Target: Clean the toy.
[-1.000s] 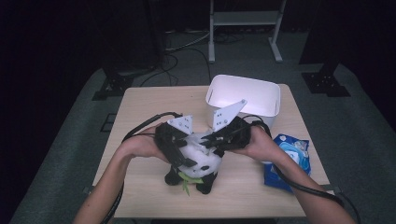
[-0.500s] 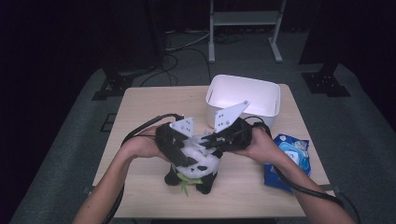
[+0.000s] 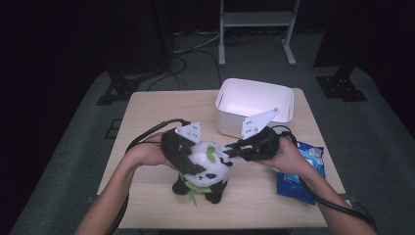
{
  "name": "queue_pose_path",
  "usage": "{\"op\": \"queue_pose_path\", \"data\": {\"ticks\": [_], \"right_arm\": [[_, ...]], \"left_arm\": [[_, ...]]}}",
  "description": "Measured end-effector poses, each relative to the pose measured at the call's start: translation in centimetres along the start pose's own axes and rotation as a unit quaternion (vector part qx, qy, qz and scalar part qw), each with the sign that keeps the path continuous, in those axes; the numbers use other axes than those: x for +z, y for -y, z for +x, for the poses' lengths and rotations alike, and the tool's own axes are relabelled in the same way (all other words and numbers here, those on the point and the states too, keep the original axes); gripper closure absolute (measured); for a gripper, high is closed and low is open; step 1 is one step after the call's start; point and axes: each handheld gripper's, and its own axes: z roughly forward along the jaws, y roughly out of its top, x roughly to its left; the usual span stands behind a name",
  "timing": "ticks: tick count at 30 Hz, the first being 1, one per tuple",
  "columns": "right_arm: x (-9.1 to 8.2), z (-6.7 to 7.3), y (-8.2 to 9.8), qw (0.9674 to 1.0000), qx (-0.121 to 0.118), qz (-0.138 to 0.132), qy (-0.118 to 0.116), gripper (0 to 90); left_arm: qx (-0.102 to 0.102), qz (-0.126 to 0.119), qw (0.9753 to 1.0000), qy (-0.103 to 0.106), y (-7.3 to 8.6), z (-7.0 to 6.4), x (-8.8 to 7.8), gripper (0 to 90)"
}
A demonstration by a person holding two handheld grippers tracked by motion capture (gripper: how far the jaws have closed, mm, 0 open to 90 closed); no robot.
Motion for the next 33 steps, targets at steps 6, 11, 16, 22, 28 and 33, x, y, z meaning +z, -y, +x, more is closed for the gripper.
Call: {"op": "queue_pose_path", "data": {"ticks": [6,11,16,22,28,33], "right_arm": [[1.0,0.1,0.4,0.9999,0.007,0.007,-0.011,81.1],[1.2,-0.1,0.0,0.9999,0.002,0.001,-0.017,81.1],[1.6,0.0,-0.6,0.9998,0.0,0.004,-0.018,81.1],[1.8,0.1,-1.1,0.9998,-0.007,0.003,-0.019,81.1],[2.1,0.2,-1.5,0.9997,-0.008,0.001,-0.023,81.1],[2.2,0.2,-1.6,0.9997,-0.009,0.001,-0.025,81.1]], "left_arm": [[0.001,0.011,0.9999,0.0,-0.6,-0.1,0.1,14.7],[0.004,0.027,0.9996,-0.002,-0.7,-0.3,-0.3,12.2],[0.008,0.037,0.9993,-0.003,-0.7,-0.4,-0.4,10.4],[0.015,0.051,0.9986,-0.004,-0.9,-0.6,-0.6,7.9],[0.017,0.056,0.9983,-0.005,-1.0,-0.7,-0.9,6.7],[0.018,0.06,0.9981,-0.005,-1.3,-0.7,-1.0,6.0]]}}
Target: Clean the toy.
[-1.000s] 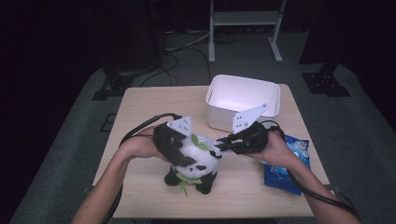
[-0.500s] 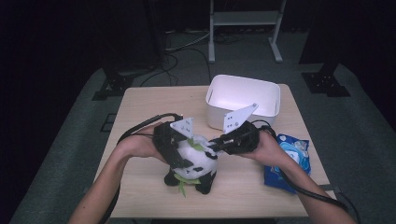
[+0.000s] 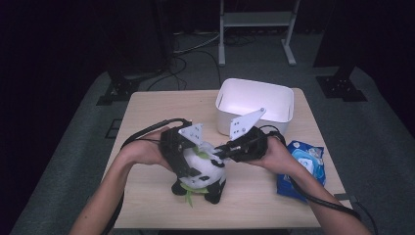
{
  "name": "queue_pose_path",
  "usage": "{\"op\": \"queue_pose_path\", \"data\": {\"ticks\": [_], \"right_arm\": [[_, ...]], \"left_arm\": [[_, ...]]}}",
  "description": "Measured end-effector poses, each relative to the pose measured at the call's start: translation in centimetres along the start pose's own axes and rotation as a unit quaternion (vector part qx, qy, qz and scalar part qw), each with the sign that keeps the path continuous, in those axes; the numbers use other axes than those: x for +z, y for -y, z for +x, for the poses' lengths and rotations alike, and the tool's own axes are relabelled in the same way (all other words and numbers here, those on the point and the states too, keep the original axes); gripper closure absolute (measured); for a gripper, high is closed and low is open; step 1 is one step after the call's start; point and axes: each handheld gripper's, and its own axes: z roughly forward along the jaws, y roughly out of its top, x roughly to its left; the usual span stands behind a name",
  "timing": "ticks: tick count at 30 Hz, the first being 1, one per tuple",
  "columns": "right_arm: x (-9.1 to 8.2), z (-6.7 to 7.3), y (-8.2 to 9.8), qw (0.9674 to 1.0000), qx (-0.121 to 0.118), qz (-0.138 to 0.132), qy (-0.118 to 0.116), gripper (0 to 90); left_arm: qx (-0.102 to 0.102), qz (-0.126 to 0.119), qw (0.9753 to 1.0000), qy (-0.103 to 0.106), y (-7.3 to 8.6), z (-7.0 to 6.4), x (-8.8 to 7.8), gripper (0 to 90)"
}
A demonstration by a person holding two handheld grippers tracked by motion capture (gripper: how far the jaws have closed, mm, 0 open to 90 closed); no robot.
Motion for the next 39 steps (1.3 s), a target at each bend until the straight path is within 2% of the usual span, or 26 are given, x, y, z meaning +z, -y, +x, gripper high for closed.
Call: {"op": "queue_pose_path", "data": {"ticks": [10,18,19,21,24,25,26,30,35,38,39], "right_arm": [[0.2,-0.1,-0.2,1.0,0.001,-0.003,-0.004,81.1],[0.5,0.0,-0.1,1.0,-0.001,-0.005,-0.003,81.0],[0.6,0.1,-0.1,1.0,0.0,-0.005,-0.001,81.0],[0.5,0.1,0.0,1.0,0.003,-0.006,0.001,80.9],[0.3,-0.1,0.2,0.9999,0.005,-0.011,0.006,80.9],[-0.1,-0.3,0.4,0.9999,0.003,-0.011,0.01,80.9],[-0.3,-0.3,0.5,0.9998,0.005,-0.014,0.011,80.9],[-0.9,-0.5,0.8,0.9997,0.011,-0.015,0.016,80.9],[-2.4,-0.6,1.3,0.9994,0.013,-0.015,0.028,80.9],[-3.8,-0.7,1.5,0.9989,0.017,-0.019,0.039,80.9],[-4.9,-0.6,1.6,0.9986,0.018,-0.022,0.045,80.9]], "left_arm": [[0.005,0.0,1.0,0.002,-0.5,0.0,-0.2,5.9],[0.013,0.01,0.9999,-0.004,-0.6,0.0,0.7,5.5],[0.013,0.01,0.9999,-0.004,-0.5,0.0,0.7,11.4],[0.01,0.006,0.9999,-0.006,-0.3,0.2,0.6,14.7],[0.004,-0.007,0.9999,-0.011,-0.3,0.3,0.5,26.4],[-0.002,-0.022,0.9997,-0.012,-0.2,0.4,0.5,30.8],[-0.002,-0.022,0.9997,-0.012,-0.2,0.4,0.5,32.4],[-0.008,-0.044,0.9989,-0.011,-0.6,0.6,0.5,35.3],[0.003,-0.058,0.9982,-0.018,-2.0,0.8,0.9,36.4],[0.002,-0.083,0.9964,-0.015,-2.9,0.9,1.1,36.6],[-0.003,-0.105,0.9944,-0.011,-3.4,0.9,1.3,36.6]]}}
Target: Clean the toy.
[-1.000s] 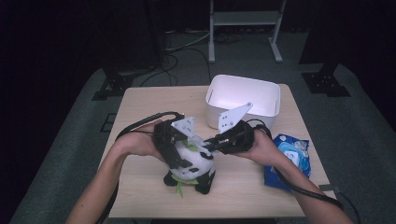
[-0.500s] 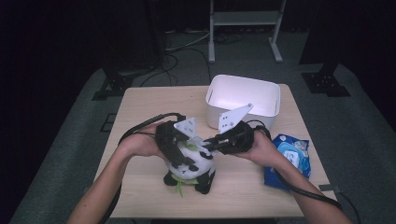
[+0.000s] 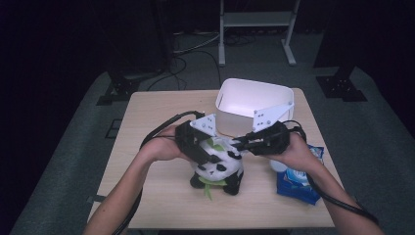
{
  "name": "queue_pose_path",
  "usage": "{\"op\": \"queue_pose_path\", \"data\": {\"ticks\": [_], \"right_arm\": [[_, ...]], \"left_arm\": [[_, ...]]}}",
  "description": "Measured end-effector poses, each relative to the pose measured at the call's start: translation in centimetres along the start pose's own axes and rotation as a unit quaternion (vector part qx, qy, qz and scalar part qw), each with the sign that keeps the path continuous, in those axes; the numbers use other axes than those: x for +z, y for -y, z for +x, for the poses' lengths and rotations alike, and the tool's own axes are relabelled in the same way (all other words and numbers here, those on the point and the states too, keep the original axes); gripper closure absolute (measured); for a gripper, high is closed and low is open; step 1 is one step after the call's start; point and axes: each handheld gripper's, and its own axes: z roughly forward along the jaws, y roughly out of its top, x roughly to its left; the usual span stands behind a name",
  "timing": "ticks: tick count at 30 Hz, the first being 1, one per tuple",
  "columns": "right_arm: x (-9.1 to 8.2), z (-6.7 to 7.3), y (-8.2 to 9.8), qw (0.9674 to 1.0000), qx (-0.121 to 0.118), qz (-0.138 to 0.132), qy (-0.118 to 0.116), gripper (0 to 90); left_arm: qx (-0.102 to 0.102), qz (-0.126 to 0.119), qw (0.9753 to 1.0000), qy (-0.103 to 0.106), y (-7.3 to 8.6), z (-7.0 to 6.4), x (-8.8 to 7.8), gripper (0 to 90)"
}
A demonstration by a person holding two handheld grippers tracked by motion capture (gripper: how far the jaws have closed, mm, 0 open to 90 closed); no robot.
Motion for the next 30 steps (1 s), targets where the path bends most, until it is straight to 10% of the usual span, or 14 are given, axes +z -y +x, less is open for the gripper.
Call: {"op": "queue_pose_path", "data": {"ticks": [11,30], "right_arm": [[-0.4,0.3,1.2,0.9999,0.002,0.017,-0.002,80.9],[6.0,1.0,-1.1,0.9982,-0.009,0.029,-0.051,81.1]], "left_arm": [[-0.026,-0.036,0.999,0.009,2.7,0.0,0.6,35.9],[-0.054,0.026,0.9979,-0.027,7.2,-0.5,-2.9,16.3]]}}
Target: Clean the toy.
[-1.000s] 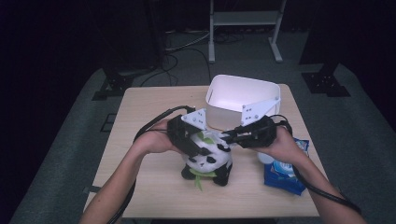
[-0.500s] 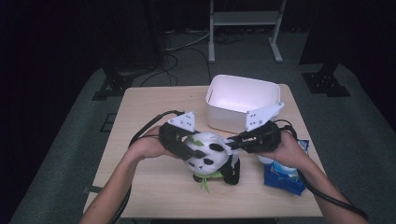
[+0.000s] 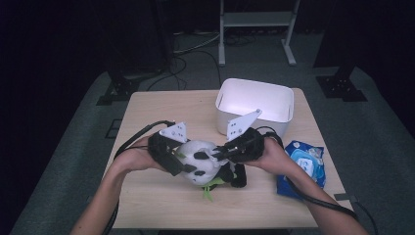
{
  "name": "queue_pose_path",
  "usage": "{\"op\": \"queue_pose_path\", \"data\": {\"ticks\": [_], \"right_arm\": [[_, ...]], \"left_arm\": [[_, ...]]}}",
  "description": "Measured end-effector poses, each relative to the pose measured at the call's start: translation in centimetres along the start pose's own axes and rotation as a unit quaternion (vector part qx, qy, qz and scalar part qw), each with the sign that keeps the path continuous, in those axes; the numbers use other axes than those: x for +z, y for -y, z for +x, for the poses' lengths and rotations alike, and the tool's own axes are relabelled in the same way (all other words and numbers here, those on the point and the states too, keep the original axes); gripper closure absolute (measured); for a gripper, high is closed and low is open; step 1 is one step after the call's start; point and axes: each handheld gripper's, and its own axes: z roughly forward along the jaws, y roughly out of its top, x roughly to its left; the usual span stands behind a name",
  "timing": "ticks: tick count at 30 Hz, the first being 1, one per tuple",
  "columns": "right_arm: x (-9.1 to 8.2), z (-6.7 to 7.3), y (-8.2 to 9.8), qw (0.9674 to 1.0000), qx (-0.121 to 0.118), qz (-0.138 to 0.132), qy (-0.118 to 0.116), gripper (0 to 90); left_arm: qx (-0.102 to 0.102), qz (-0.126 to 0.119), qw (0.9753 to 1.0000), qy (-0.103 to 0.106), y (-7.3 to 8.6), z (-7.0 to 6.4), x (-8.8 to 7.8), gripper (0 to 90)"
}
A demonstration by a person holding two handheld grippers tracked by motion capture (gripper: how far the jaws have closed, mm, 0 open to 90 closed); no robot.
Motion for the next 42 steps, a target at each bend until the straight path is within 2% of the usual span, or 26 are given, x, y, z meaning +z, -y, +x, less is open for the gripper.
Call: {"op": "queue_pose_path", "data": {"ticks": [4,8,16,23,28,32,34,38,40,42], "right_arm": [[0.7,-0.1,-0.3,1.0,0.003,0.001,-0.002,81.3],[1.0,-0.1,-0.5,1.0,0.002,-0.001,-0.003,81.3],[1.0,-0.4,-0.5,1.0,0.007,-0.005,-0.002,81.3],[1.0,-0.5,-0.5,0.9999,0.008,-0.006,0.005,81.4],[1.2,-0.6,-0.7,0.9999,0.008,-0.006,0.006,81.4],[1.5,-0.7,-0.9,0.9999,0.009,-0.006,0.003,81.4],[1.8,-0.6,-1.1,1.0,0.007,-0.004,-0.001,81.4],[2.3,-0.3,-1.6,1.0,-0.005,0.004,0.003,81.3],[2.9,-0.2,-1.5,0.9998,-0.006,0.02,0.002,81.3],[3.2,-0.2,-1.4,0.9997,-0.009,0.024,0.0,81.2]], "left_arm": [[0.007,0.018,0.9998,-0.01,0.1,-0.1,0.1,12.1],[0.013,0.026,0.9995,-0.015,0.0,-0.1,0.1,10.3],[0.012,0.022,0.9995,-0.021,0.0,0.0,0.0,10.0],[0.022,0.029,0.9986,-0.039,-0.3,-0.1,-0.2,9.9],[0.036,0.037,0.9973,-0.052,-0.5,-0.4,-0.6,9.9],[0.041,0.029,0.9975,-0.05,-0.8,-0.5,-0.7,9.9],[0.047,0.02,0.9978,-0.042,-1.1,-0.6,-0.8,10.0],[0.056,0.047,0.9964,-0.043,-1.2,-0.5,0.3,10.3],[0.047,0.066,0.9952,-0.056,-1.0,-0.1,1.0,9.0],[0.047,0.073,0.9946,-0.058,-0.9,0.0,1.2,9.0]]}}
